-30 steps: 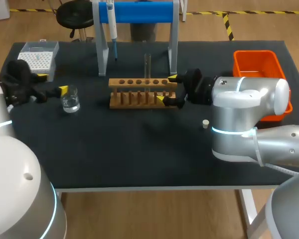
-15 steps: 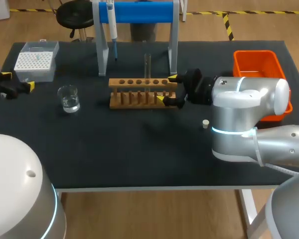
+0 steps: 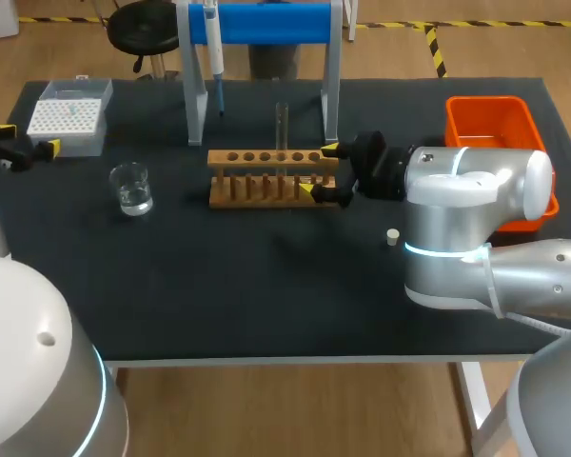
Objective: Invert the test tube, pick up the pipette, mount the tip to pipette, aspirate from beaker and dispense into the tube, eject the tip, return the pipette, and cap with the stopper.
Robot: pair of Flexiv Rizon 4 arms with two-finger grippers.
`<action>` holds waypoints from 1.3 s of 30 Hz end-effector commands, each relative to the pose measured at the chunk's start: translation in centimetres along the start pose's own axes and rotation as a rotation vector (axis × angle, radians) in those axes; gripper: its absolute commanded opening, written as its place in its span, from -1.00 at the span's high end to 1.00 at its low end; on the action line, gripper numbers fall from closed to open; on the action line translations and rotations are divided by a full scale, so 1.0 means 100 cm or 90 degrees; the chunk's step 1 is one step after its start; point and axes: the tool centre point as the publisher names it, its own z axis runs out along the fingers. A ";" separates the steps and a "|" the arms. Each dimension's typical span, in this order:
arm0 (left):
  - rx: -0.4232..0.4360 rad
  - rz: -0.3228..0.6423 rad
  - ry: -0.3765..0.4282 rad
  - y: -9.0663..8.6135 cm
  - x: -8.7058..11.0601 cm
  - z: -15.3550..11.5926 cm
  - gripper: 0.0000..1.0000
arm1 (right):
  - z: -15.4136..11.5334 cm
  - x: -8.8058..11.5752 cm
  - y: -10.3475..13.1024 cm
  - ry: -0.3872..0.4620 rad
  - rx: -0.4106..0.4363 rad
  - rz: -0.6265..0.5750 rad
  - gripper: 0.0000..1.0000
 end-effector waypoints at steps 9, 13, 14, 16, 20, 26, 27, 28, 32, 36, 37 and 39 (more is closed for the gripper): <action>-0.009 -0.013 -0.032 -0.010 -0.018 0.050 -1.00 | 0.000 0.001 -0.001 -0.002 -0.001 0.000 -1.00; -0.014 -0.016 -0.042 -0.013 -0.022 0.061 -1.00 | 0.000 0.001 -0.001 -0.002 -0.001 0.000 -1.00; -0.012 -0.021 -0.044 -0.013 -0.024 0.064 -1.00 | 0.000 0.001 -0.001 -0.002 -0.001 0.000 -1.00; -0.014 -0.026 -0.052 -0.012 -0.027 0.067 -1.00 | 0.000 0.001 -0.001 -0.002 -0.001 0.000 -1.00; -0.012 -0.038 -0.066 -0.010 -0.032 0.073 -1.00 | 0.000 0.001 -0.001 -0.002 -0.001 0.000 -1.00; -0.015 -0.047 -0.080 -0.008 -0.039 0.083 -1.00 | 0.000 0.001 -0.001 -0.002 -0.001 0.000 -1.00; -0.015 -0.048 -0.081 -0.008 -0.040 0.085 -1.00 | 0.000 0.001 -0.001 -0.002 -0.001 0.000 -1.00; -0.015 -0.048 -0.082 -0.008 -0.041 0.087 -1.00 | 0.000 0.001 -0.001 -0.002 -0.001 0.000 -1.00; -0.014 -0.049 -0.085 -0.008 -0.045 0.093 -1.00 | 0.000 0.001 -0.001 -0.002 -0.001 0.000 -1.00; -0.014 -0.049 -0.090 -0.007 -0.048 0.098 -1.00 | 0.000 0.001 -0.001 -0.002 -0.001 0.000 -1.00; -0.013 -0.049 -0.090 -0.007 -0.049 0.099 -1.00 | 0.000 0.001 -0.001 -0.002 -0.001 0.000 -1.00; -0.012 -0.048 -0.089 -0.008 -0.049 0.100 -1.00 | 0.000 0.001 -0.001 -0.002 -0.001 0.000 -1.00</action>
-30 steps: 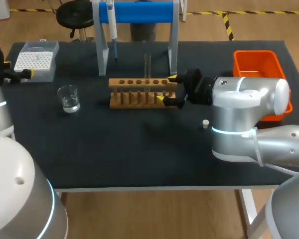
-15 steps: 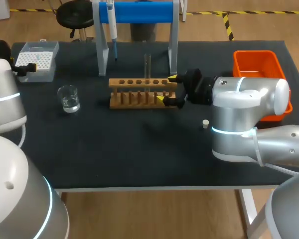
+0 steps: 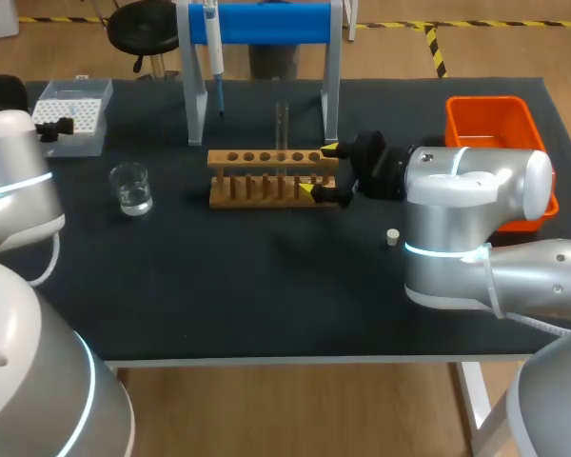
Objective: Invert the test tube, pick up the pipette, mount the tip to pipette, aspirate from beaker and dispense into the tube, eject the tip, return the pipette, and cap with the stopper.
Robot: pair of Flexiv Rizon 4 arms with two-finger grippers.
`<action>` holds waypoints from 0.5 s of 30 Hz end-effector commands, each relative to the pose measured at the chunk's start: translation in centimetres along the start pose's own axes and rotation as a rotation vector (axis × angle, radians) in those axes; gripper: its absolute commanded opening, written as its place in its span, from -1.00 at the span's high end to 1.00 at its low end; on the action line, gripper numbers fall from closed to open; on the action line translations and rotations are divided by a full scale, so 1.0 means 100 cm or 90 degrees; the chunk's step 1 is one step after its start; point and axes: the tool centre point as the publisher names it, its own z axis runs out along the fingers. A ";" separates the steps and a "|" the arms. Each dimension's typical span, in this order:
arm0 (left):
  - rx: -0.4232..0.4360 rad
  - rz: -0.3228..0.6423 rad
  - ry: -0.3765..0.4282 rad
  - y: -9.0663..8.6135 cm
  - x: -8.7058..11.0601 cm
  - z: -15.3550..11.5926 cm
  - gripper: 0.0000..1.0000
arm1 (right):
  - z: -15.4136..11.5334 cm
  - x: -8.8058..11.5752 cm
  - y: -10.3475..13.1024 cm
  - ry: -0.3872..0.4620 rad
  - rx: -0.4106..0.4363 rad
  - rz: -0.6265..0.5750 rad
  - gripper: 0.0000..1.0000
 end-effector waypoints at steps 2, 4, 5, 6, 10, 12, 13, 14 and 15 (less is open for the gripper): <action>0.004 0.002 -0.004 0.001 0.001 0.009 -1.00 | 0.000 0.001 -0.001 -0.002 -0.001 0.000 -1.00; 0.004 0.002 -0.004 0.000 0.001 0.009 -1.00 | 0.000 0.001 -0.001 -0.002 -0.001 0.000 -1.00; 0.004 0.002 -0.004 0.000 0.001 0.009 -1.00 | 0.000 0.001 -0.001 -0.002 -0.001 0.000 -1.00; 0.004 0.002 -0.004 0.000 0.001 0.009 -1.00 | 0.000 0.001 -0.001 -0.002 -0.001 0.000 -1.00; 0.004 0.002 -0.004 0.000 0.001 0.009 -1.00 | 0.000 0.001 -0.001 -0.002 -0.001 0.000 -1.00; 0.004 0.002 -0.004 0.000 0.001 0.009 -1.00 | 0.000 0.001 -0.001 -0.002 -0.001 0.000 -1.00; 0.004 0.002 -0.004 0.000 0.001 0.009 -1.00 | 0.000 0.001 -0.001 -0.002 -0.001 0.000 -1.00; 0.004 0.002 -0.004 0.000 0.001 0.009 -1.00 | 0.000 0.001 -0.001 -0.002 -0.001 0.000 -1.00; 0.004 0.002 -0.004 0.000 0.001 0.009 -1.00 | 0.000 0.001 -0.001 -0.002 -0.001 0.000 -1.00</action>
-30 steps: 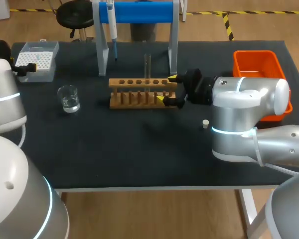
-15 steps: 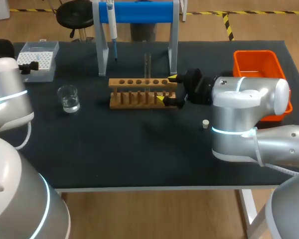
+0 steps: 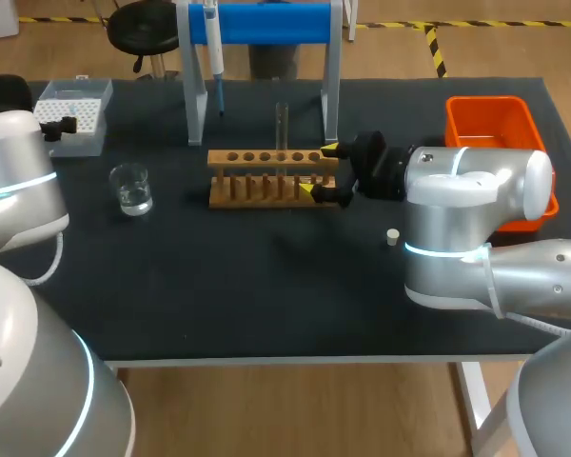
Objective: Invert the test tube, pick up the pipette, mount the tip to pipette, aspirate from beaker and dispense into the tube, eject the tip, return the pipette, and cap with the stopper.
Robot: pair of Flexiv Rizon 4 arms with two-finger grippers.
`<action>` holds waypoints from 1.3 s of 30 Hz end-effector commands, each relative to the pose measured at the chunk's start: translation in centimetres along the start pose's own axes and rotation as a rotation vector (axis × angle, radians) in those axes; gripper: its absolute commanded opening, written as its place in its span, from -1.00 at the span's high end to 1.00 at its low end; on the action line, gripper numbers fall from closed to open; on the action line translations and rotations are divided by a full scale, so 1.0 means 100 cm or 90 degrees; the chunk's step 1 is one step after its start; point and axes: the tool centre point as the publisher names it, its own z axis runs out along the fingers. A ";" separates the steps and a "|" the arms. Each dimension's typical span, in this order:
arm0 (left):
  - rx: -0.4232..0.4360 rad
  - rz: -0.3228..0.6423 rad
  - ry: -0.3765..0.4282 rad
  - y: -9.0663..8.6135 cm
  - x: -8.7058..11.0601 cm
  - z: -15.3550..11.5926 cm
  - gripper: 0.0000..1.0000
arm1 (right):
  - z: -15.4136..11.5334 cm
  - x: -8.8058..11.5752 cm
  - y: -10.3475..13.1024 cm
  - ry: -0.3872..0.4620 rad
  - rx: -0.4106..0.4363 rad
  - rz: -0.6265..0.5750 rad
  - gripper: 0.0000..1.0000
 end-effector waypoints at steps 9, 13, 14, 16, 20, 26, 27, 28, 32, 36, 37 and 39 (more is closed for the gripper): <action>0.003 -0.001 -0.002 0.001 0.001 0.002 -1.00 | 0.000 0.001 -0.001 -0.002 -0.001 0.000 -1.00; 0.003 -0.001 -0.002 0.001 0.001 0.002 -1.00 | 0.000 0.001 -0.001 -0.002 -0.001 0.000 -1.00; 0.003 -0.001 -0.002 0.001 0.001 0.002 -1.00 | 0.000 0.001 -0.001 -0.002 -0.001 0.000 -1.00; 0.003 -0.001 -0.002 0.001 0.001 0.002 -1.00 | 0.000 0.001 -0.001 -0.002 -0.001 0.000 -1.00; 0.003 -0.001 -0.002 0.001 0.001 0.002 -1.00 | 0.000 0.001 -0.001 -0.002 -0.001 0.000 -1.00; 0.003 -0.001 -0.003 0.002 0.000 0.004 -1.00 | 0.000 0.001 -0.001 -0.002 -0.001 0.000 -1.00; 0.003 -0.001 -0.004 0.002 0.000 0.005 -1.00 | 0.000 0.001 -0.001 -0.002 -0.001 0.000 -1.00; 0.004 -0.001 -0.004 0.002 -0.001 0.006 -1.00 | 0.000 0.001 -0.001 -0.002 -0.001 0.000 -1.00; 0.008 -0.003 -0.005 0.003 -0.002 0.012 -1.00 | 0.000 0.001 -0.001 -0.002 -0.001 0.000 -1.00; 0.009 -0.002 -0.005 0.003 -0.002 0.019 -1.00 | 0.000 0.001 -0.001 -0.002 -0.001 0.000 -1.00; 0.009 -0.002 -0.005 0.003 -0.003 0.021 -1.00 | 0.000 0.001 -0.001 -0.002 -0.001 0.000 -1.00; 0.011 -0.001 -0.006 0.001 -0.003 0.023 -1.00 | 0.000 0.001 -0.001 -0.002 -0.001 0.000 -1.00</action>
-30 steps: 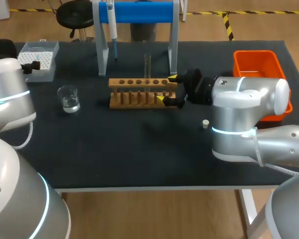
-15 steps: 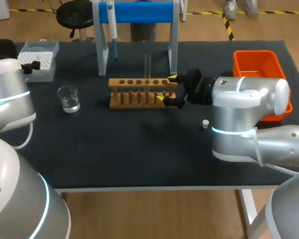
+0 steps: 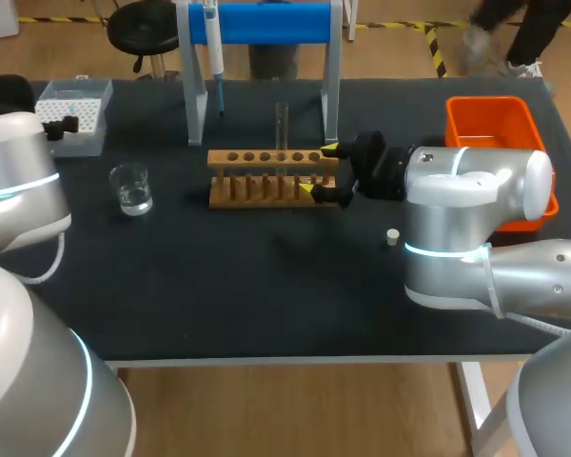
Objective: Invert the test tube, pick up the pipette, mount the tip to pipette, aspirate from beaker and dispense into the tube, eject the tip, return the pipette, and cap with the stopper.
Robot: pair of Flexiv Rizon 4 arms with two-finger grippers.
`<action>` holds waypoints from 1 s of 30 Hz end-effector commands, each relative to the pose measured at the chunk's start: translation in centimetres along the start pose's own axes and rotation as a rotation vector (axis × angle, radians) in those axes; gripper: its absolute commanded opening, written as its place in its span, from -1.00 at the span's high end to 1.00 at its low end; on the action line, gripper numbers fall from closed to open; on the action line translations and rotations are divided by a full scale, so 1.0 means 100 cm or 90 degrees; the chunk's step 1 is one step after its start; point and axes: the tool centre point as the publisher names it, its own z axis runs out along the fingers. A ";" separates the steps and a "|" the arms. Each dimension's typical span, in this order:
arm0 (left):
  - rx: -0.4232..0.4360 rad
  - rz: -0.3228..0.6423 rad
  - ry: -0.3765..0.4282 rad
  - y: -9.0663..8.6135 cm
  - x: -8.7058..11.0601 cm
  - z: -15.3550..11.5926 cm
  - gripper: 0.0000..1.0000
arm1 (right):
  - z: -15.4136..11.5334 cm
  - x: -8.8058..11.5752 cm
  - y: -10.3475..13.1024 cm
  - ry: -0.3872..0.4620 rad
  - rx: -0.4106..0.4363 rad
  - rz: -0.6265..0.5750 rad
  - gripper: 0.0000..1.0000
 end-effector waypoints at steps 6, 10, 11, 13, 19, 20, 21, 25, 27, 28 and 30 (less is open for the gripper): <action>0.010 0.005 -0.003 -0.002 -0.002 0.020 -1.00 | 0.000 0.001 -0.001 -0.002 -0.001 0.000 -1.00; 0.012 0.006 -0.003 -0.005 -0.001 0.025 -1.00 | 0.000 0.001 -0.001 -0.002 -0.001 0.000 -1.00; 0.012 0.006 -0.003 -0.005 -0.001 0.026 -1.00 | 0.000 0.001 -0.001 -0.002 -0.001 0.000 -1.00; 0.014 0.005 -0.002 -0.006 -0.001 0.028 -1.00 | 0.000 0.001 -0.001 -0.002 -0.001 0.000 -1.00; 0.016 -0.002 -0.006 -0.007 -0.002 0.035 -1.00 | 0.000 0.001 -0.001 -0.002 -0.001 0.000 -1.00; 0.017 -0.004 -0.009 -0.007 -0.002 0.036 -1.00 | 0.000 0.001 -0.001 -0.002 -0.001 0.000 -1.00; 0.017 -0.004 -0.009 -0.007 -0.002 0.037 -1.00 | 0.000 0.001 -0.001 -0.002 -0.001 0.000 -1.00; 0.018 -0.004 -0.010 -0.009 -0.001 0.043 -1.00 | 0.000 0.001 -0.001 -0.002 -0.001 0.000 -1.00; 0.018 -0.003 -0.010 -0.010 -0.001 0.046 -1.00 | 0.000 0.001 -0.001 -0.002 -0.001 0.000 -1.00; 0.018 -0.002 -0.009 -0.010 -0.001 0.047 -1.00 | 0.000 0.001 -0.001 -0.002 -0.001 0.000 -1.00; 0.016 -0.002 -0.008 -0.010 -0.001 0.050 -1.00 | 0.000 0.001 -0.001 -0.002 -0.001 0.000 -1.00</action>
